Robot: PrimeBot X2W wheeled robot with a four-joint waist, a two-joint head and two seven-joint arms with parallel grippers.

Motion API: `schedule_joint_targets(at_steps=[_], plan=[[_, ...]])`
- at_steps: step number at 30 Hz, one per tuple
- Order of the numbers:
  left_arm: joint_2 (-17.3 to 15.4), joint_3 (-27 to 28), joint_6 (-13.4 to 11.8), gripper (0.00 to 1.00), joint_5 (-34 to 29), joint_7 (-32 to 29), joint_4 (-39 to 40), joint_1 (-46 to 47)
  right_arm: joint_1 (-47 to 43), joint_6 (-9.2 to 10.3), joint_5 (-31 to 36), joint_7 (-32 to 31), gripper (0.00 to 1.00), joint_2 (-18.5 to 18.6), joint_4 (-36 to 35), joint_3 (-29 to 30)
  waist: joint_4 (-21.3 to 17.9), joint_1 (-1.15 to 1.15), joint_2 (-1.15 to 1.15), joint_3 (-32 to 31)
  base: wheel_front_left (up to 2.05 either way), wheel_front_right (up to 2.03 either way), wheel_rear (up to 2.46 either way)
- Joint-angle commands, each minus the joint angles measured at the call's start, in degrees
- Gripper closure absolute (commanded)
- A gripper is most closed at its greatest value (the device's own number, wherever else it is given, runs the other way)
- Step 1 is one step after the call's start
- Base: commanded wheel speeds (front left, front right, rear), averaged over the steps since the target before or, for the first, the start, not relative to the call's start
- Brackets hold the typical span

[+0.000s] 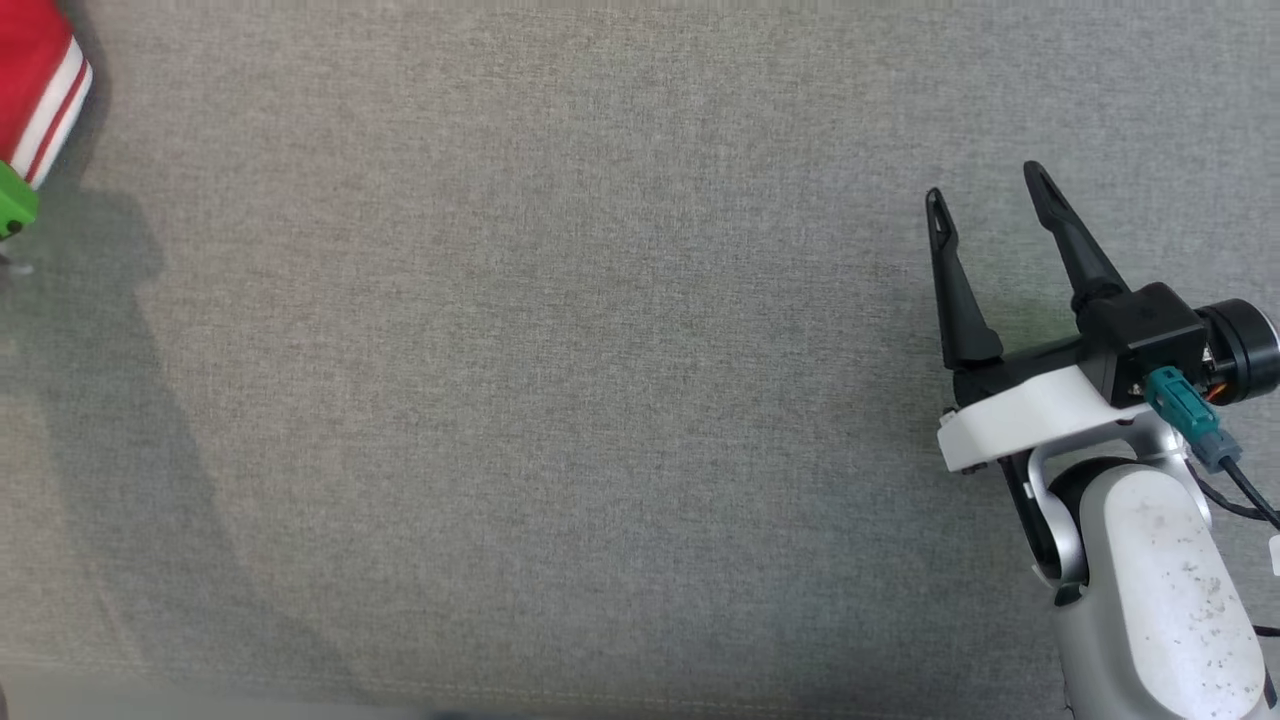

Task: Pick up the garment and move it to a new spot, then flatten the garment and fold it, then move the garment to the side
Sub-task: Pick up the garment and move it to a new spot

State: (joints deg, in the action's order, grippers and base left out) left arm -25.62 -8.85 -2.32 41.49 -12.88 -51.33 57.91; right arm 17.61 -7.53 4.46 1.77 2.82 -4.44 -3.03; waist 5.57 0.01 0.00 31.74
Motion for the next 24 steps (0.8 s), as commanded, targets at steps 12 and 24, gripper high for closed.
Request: schedule_joint_targets(at_steps=[12,24], plan=[[-3.7,-5.4,4.1,1.00,-5.5,0.9,7.1,4.7,-4.2,0.09,-5.6,5.8,0.00,0.1,9.4,2.6,-3.5,-0.01,0.00,-17.9,0.00,0.00,0.00],[1.0,-13.5,7.2,1.00,-8.5,-3.8,17.6,8.9,-12.6,0.09,-8.7,8.8,0.00,0.1,15.8,6.7,-10.6,-0.01,0.00,-31.6,0.00,0.00,0.00]])
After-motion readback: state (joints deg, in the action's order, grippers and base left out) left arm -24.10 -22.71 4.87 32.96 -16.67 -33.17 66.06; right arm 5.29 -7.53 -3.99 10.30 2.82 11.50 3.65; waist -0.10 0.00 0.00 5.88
